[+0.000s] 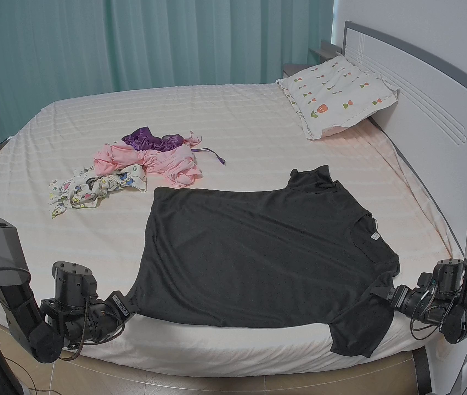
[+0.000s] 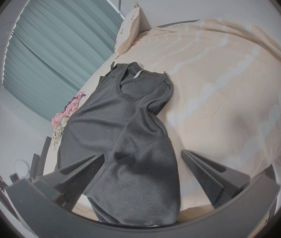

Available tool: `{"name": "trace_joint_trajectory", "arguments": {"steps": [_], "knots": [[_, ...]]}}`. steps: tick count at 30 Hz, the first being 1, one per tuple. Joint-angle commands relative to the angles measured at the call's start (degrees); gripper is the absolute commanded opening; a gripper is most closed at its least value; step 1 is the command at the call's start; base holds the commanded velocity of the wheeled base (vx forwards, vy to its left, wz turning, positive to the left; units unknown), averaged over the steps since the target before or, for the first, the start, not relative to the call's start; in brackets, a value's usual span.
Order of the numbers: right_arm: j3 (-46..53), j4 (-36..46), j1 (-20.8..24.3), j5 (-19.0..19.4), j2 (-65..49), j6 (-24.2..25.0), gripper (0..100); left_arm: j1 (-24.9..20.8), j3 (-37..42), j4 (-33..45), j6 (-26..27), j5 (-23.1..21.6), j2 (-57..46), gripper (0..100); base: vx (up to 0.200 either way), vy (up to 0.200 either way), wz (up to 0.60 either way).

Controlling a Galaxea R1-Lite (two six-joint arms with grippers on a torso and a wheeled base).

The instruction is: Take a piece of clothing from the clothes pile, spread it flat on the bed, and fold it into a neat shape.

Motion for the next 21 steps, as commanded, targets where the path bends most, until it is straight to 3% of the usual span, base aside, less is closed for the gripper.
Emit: {"name": "trace_joint_trajectory", "arguments": {"steps": [1,2,3,21], "knots": [[-0.6,-0.6,0.0,1.1,0.5,-0.1,100,0.2,-0.1,0.0,0.0,0.1,0.1,0,0.000,0.000,0.00],[-0.9,-0.7,0.0,1.1,0.5,-0.1,100,0.4,-0.2,0.0,0.0,0.2,0.2,0,0.000,0.000,0.00],[-0.9,-0.7,-0.1,1.1,0.3,-0.1,0,0.5,-0.2,0.0,0.1,0.1,0.3,0,0.000,0.000,0.00],[-4.7,-0.6,-0.9,0.6,-1.8,0.2,0,1.4,-0.6,0.0,0.0,-0.2,0.9,0,0.000,0.000,0.00]]}}
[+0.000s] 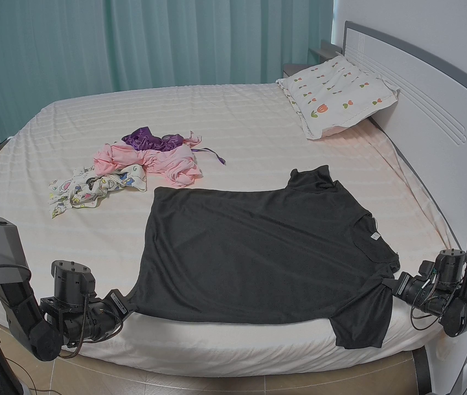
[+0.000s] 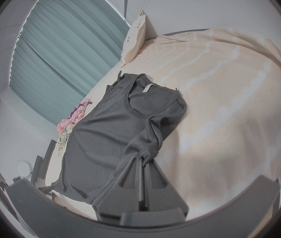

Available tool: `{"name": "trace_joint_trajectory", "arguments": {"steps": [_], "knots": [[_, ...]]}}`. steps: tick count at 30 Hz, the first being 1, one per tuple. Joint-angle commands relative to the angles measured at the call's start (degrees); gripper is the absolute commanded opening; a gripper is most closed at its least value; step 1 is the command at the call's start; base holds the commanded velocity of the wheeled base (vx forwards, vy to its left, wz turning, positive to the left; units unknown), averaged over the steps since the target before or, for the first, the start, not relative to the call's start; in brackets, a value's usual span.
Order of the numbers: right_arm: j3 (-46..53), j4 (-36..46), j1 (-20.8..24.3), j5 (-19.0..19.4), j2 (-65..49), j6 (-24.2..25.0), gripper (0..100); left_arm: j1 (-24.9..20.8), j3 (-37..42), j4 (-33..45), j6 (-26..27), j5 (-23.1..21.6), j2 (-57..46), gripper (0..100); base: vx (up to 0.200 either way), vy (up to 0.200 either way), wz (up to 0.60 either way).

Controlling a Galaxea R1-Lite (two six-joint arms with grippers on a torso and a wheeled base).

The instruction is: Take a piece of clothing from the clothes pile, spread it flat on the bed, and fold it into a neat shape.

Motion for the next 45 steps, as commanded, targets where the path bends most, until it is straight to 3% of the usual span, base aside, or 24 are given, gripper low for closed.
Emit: {"name": "trace_joint_trajectory", "arguments": {"steps": [1,17,23,32,33,40,45], "knots": [[-0.6,-0.7,0.0,0.0,-0.4,-0.2,0,0.3,-0.1,0.0,0.0,0.0,0.3,0,0.000,0.000,0.00],[-10.1,0.0,1.6,0.0,2.0,-0.7,0,0.6,-0.1,0.0,0.0,0.3,0.8,0,0.000,0.000,0.00],[-14.7,4.7,2.5,-0.1,2.1,-0.6,0,0.8,-0.1,0.0,0.0,0.3,1.0,0,0.000,0.000,0.00],[-17.2,5.4,2.5,-0.2,4.0,-0.5,0,0.8,-0.1,0.0,0.0,0.4,1.7,0,0.000,0.000,0.00],[-17.2,5.4,2.5,-0.3,4.1,-0.5,100,0.8,-0.1,0.0,0.0,0.4,1.8,0,0.000,0.000,0.00],[-16.3,5.4,2.2,-0.8,3.7,-0.5,100,0.8,-0.2,0.0,0.0,0.4,1.8,0,0.000,0.000,0.00],[-14.9,5.4,0.3,-4.4,2.4,-0.5,100,0.9,-0.2,0.0,0.0,0.3,1.8,0,0.000,0.000,0.00]]}}
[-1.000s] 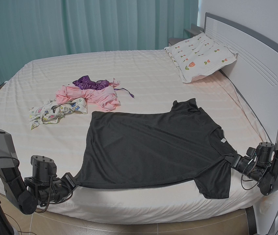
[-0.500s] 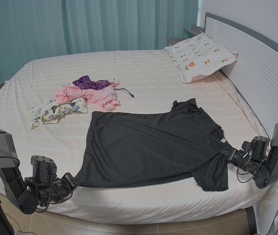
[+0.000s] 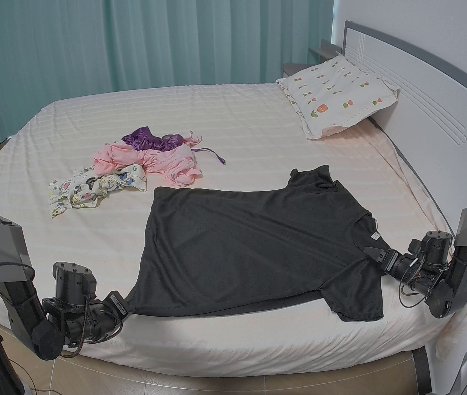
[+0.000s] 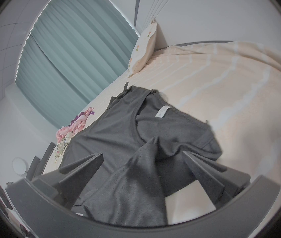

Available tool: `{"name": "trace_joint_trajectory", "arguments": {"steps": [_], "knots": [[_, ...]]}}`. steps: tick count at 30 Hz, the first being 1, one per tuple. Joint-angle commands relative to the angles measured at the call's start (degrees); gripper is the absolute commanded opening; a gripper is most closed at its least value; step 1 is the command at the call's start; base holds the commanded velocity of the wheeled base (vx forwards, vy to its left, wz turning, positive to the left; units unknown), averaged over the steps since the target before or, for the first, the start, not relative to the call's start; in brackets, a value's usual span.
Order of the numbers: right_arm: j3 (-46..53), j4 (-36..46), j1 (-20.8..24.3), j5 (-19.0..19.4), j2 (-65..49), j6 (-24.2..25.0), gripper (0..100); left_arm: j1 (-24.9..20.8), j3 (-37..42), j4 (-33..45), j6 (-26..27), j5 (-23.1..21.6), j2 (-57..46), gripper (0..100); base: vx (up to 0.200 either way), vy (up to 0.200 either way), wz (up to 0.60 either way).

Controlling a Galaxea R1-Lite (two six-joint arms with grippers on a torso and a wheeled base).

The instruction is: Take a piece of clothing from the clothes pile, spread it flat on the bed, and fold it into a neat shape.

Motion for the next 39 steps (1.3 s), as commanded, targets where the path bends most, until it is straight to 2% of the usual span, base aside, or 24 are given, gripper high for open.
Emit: {"name": "trace_joint_trajectory", "arguments": {"steps": [1,11,15,18,28,39], "knots": [[1.7,-0.2,-2.4,-1.1,-1.2,0.0,100,0.0,0.0,0.0,0.0,-0.1,0.1,0,0.000,0.000,0.00],[9.0,-0.5,-5.6,-0.3,-7.0,0.3,100,0.0,0.1,0.0,0.0,-0.1,0.1,0,0.000,0.000,0.00],[14.5,-0.8,-5.3,2.3,-9.1,0.1,100,0.0,0.1,0.0,0.1,-0.1,0.1,0,0.000,0.000,0.00],[18.1,-0.8,-4.0,3.8,-9.9,0.0,100,0.0,0.1,0.0,0.1,0.0,0.1,0,0.000,0.000,0.00],[23.0,-1.1,4.7,3.1,-8.6,0.2,100,0.0,0.1,0.0,0.1,0.1,0.0,0,0.000,0.000,0.00],[22.8,-1.3,5.9,3.0,-5.3,0.3,100,0.0,0.1,0.0,0.1,0.2,0.0,0,0.000,0.000,0.00]]}}
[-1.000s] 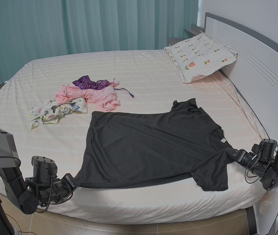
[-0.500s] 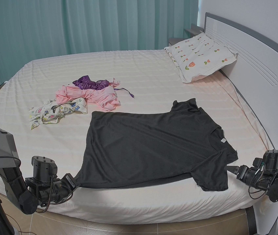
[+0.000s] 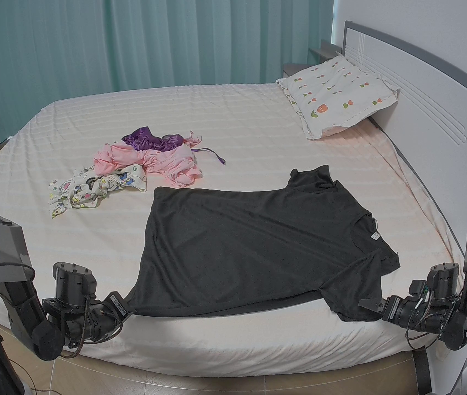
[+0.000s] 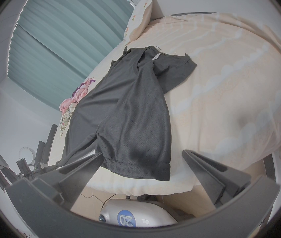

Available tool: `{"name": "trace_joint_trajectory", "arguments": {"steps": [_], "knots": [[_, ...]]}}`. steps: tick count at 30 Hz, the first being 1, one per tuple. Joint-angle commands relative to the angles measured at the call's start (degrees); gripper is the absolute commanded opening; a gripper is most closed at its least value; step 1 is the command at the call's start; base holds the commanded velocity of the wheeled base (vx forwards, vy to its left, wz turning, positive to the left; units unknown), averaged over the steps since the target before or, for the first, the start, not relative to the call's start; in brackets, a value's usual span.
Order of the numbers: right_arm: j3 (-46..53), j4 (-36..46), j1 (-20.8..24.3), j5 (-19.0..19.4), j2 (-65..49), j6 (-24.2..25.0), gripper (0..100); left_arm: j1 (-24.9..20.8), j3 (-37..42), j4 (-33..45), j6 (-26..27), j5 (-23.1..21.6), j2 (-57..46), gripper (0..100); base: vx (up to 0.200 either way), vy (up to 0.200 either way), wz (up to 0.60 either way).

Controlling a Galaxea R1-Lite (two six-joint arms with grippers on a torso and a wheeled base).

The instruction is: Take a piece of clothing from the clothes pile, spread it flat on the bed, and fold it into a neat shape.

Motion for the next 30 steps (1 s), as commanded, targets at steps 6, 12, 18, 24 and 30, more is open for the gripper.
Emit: {"name": "trace_joint_trajectory", "arguments": {"steps": [6,12,18,24,30], "knots": [[-0.6,-0.7,1.7,-0.1,2.0,0.0,0,-0.1,0.0,0.0,0.0,0.0,0.0,0,0.000,0.000,0.00],[1.2,-0.2,1.9,-0.4,1.2,0.0,0,-0.1,0.1,0.0,0.0,0.0,0.0,0,0.000,0.000,0.00],[1.2,1.1,-0.8,-5.9,0.8,0.3,0,-0.2,0.2,0.0,0.3,0.2,-0.5,0,0.000,0.000,0.00],[1.2,10.7,-1.0,-6.3,-7.0,0.5,0,-0.6,0.0,-0.1,0.6,2.7,-3.1,0,0.000,0.000,0.00],[1.2,23.6,-0.4,-6.4,-18.3,0.3,0,-1.8,3.4,-0.1,0.7,5.5,-6.1,0,0.000,0.000,0.00]]}}
